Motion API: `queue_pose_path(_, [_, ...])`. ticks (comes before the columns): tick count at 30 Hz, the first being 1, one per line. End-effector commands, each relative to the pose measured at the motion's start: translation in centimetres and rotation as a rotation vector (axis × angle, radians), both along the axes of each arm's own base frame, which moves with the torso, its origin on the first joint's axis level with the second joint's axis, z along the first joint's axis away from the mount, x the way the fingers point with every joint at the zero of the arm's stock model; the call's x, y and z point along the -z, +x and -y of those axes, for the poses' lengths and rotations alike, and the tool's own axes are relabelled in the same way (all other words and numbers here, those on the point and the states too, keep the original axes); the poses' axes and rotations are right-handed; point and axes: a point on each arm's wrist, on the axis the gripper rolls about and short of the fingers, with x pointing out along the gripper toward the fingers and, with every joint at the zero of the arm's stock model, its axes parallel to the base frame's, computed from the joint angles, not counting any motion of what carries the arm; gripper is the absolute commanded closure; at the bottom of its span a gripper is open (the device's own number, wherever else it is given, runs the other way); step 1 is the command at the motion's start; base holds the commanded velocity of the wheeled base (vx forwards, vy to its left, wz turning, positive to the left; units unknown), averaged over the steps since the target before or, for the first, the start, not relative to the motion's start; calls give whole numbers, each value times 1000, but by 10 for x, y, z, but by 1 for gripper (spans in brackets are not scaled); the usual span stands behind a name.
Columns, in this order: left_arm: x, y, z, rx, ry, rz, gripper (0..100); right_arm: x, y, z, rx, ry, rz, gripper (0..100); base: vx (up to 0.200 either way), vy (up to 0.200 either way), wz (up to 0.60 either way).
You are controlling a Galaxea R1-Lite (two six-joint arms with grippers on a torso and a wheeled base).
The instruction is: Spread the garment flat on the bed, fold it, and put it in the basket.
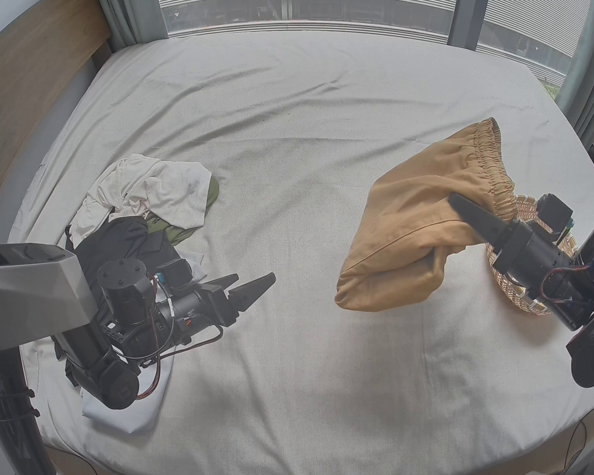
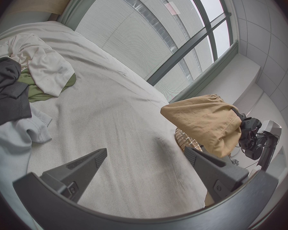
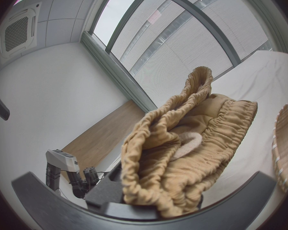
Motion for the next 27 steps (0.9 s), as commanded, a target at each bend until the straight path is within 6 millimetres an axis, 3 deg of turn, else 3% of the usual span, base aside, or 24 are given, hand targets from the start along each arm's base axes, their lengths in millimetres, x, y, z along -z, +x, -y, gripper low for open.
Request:
queue_pose_path(1, [0, 0, 0, 0, -1, 0, 0, -6, 7, 19, 83, 1, 30, 100, 0, 0, 0])
queue_pose_path(15, [0, 0, 0, 0, -1, 1, 0, -18, 22, 67, 306, -80, 136, 100, 0, 0, 0])
queue_pose_path(27, [1, 0, 1, 2, 1, -3, 0, -6, 34, 100, 461, -195, 141, 100, 0, 0, 0])
